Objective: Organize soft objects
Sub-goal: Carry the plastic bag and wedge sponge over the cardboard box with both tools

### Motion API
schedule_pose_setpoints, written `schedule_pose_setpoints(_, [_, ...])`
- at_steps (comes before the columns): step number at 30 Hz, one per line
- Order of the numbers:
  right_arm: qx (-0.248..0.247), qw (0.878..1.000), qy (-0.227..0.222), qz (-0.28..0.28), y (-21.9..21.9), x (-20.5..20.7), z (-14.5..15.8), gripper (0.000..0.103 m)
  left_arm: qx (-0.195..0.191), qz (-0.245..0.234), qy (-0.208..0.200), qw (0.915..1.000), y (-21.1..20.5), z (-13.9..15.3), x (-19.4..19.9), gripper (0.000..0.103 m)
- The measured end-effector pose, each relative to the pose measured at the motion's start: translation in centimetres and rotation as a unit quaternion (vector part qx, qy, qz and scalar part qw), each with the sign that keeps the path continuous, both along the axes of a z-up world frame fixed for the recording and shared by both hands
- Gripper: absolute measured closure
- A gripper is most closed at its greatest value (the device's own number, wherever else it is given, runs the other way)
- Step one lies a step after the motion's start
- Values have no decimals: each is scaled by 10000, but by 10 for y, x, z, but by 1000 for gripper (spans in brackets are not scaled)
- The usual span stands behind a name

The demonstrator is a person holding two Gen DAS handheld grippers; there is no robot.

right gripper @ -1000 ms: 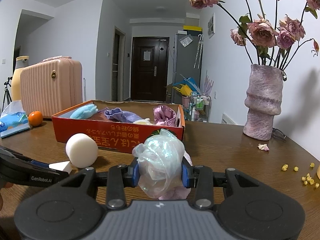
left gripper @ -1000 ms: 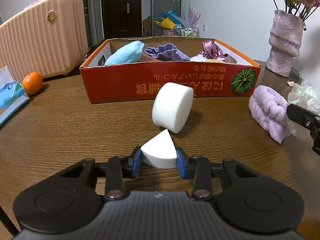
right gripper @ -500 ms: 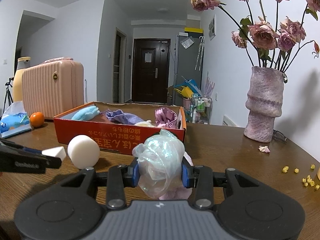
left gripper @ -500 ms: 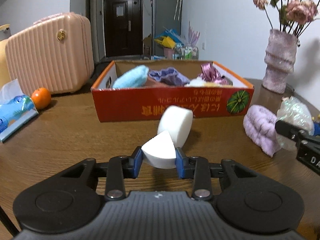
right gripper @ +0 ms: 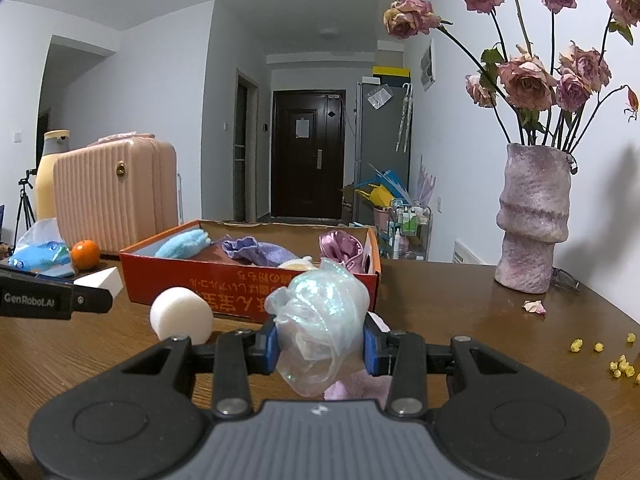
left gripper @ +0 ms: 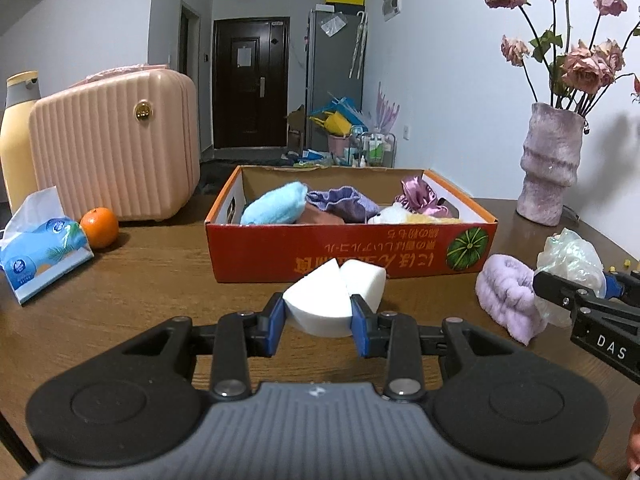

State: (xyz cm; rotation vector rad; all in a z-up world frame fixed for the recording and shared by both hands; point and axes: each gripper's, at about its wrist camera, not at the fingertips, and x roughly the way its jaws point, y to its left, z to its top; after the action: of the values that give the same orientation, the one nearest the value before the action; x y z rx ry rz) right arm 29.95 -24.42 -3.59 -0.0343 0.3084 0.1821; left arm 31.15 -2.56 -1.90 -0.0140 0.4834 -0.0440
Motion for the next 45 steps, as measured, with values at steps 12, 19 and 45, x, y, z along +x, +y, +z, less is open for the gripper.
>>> schedule_pose_setpoints(12, [172, 9997, -195, -24, 10, 4, 6, 65, -19, 18, -209, 9998, 0, 8, 1, 68])
schedule_pose_setpoints(19, [299, 9992, -270, -63, 23, 17, 11, 65, -71, 134, -301, 9994, 3, 13, 11, 68])
schedule_pose_setpoints(45, [542, 9976, -374, -200, 56, 87, 17, 65, -435, 303, -594, 9968, 10, 31, 79, 68])
